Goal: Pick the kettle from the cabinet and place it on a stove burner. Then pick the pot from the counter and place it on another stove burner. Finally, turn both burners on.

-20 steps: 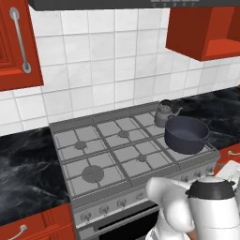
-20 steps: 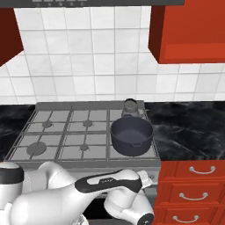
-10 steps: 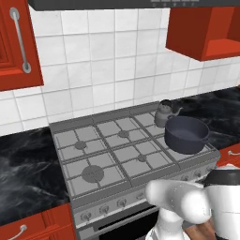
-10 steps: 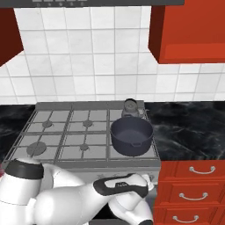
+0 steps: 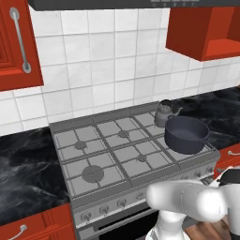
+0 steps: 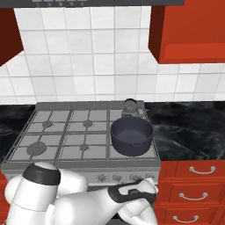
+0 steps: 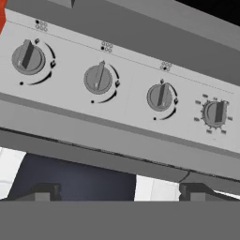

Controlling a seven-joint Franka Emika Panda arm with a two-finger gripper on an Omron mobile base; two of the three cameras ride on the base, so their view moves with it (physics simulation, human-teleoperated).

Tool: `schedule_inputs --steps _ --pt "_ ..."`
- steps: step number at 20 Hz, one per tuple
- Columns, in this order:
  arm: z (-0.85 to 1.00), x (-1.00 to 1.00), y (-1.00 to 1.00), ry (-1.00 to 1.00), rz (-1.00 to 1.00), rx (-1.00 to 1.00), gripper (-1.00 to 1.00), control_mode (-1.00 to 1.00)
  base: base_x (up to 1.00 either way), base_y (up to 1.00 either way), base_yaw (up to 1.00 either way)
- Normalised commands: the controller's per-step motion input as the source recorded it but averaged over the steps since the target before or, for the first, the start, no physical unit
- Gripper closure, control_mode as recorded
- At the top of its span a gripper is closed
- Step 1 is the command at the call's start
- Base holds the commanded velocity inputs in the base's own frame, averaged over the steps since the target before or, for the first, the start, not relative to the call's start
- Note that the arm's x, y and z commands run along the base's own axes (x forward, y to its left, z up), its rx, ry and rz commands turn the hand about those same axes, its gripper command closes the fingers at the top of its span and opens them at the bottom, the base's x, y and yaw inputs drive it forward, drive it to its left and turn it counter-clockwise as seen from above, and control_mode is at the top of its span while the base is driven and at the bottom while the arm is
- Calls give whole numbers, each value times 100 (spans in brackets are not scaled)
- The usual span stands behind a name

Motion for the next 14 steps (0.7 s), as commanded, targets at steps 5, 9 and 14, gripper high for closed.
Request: schedule_inputs --steps 5,9,14 --pt "-7 12 0 0 -2 2 -100 -100 0 0 0" --pt "-9 15 2 0 -3 3 -100 -100 0 0 0" --pt "-6 5 8 0 -1 3 -100 -100 0 0 0"
